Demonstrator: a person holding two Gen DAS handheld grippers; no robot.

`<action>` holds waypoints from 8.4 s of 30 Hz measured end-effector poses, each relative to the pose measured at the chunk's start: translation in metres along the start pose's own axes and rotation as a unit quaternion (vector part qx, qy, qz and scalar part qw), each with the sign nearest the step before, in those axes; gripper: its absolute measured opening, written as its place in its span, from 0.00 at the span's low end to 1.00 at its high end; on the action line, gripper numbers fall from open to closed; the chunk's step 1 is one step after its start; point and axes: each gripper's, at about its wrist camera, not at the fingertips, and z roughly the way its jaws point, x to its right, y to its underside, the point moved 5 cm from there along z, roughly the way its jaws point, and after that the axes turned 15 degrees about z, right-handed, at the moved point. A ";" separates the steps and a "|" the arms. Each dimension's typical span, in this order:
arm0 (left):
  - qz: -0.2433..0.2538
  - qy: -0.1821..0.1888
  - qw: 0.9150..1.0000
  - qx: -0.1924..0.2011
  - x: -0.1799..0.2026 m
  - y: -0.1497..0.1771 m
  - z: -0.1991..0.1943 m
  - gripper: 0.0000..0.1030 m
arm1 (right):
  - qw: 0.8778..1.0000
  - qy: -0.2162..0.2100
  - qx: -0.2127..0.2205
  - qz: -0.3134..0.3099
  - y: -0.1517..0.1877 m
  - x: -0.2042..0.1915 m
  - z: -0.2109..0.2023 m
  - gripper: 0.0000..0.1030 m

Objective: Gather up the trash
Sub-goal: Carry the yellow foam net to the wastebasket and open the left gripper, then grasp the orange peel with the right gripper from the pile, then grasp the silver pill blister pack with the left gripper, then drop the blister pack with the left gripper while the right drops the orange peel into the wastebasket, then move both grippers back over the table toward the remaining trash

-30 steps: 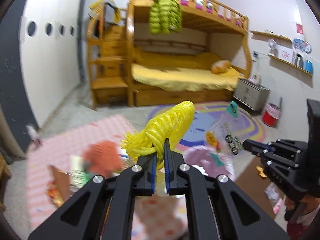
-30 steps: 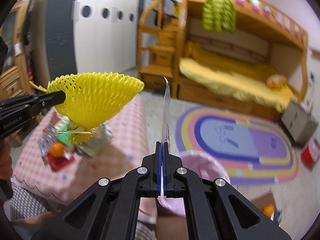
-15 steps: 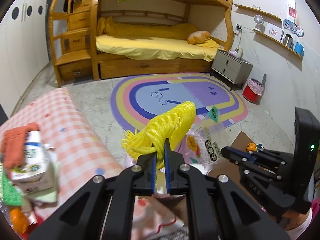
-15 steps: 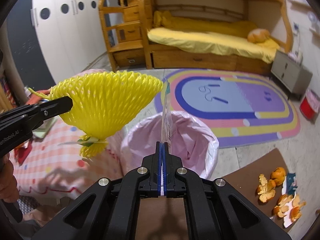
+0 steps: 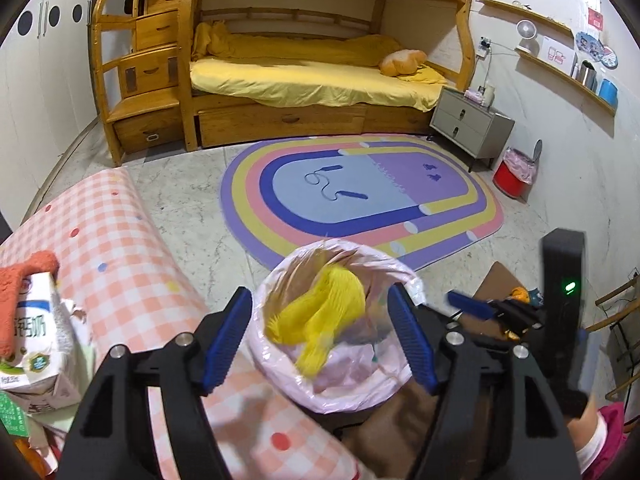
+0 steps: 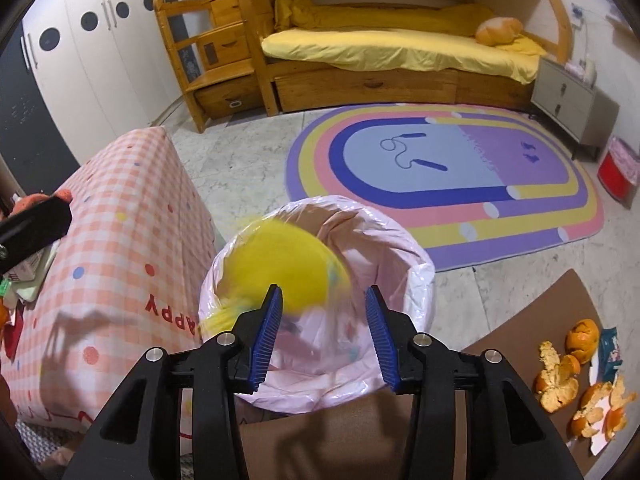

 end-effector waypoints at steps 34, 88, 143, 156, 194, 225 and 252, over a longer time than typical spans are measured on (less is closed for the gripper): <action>-0.154 -0.240 0.958 -0.032 -0.174 0.204 -0.217 0.78 | 0.963 -0.168 0.007 -0.210 0.107 -0.249 -0.130 0.62; -0.202 -0.195 0.958 -0.055 -0.185 0.256 -0.201 0.84 | 0.954 -0.181 -0.017 -0.239 0.128 -0.281 -0.114 0.24; -0.206 -0.251 0.935 -0.141 -0.202 0.290 -0.198 0.89 | 0.955 -0.183 -0.035 -0.231 0.133 -0.269 -0.112 0.24; -0.215 -0.236 0.942 -0.108 -0.204 0.280 -0.210 0.89 | 0.952 -0.188 -0.031 -0.240 0.135 -0.273 -0.118 0.24; -0.019 -0.105 0.994 0.006 -0.065 0.127 -0.147 0.51 | 0.989 -0.104 0.015 -0.106 0.065 -0.129 -0.101 0.24; -0.008 -0.022 1.000 0.004 -0.028 0.023 -0.014 0.76 | 1.000 -0.016 0.007 0.008 -0.002 -0.016 -0.015 0.47; -0.179 -0.220 0.959 -0.005 -0.123 0.193 -0.263 0.92 | 0.976 -0.156 0.039 -0.148 0.088 -0.212 -0.202 0.48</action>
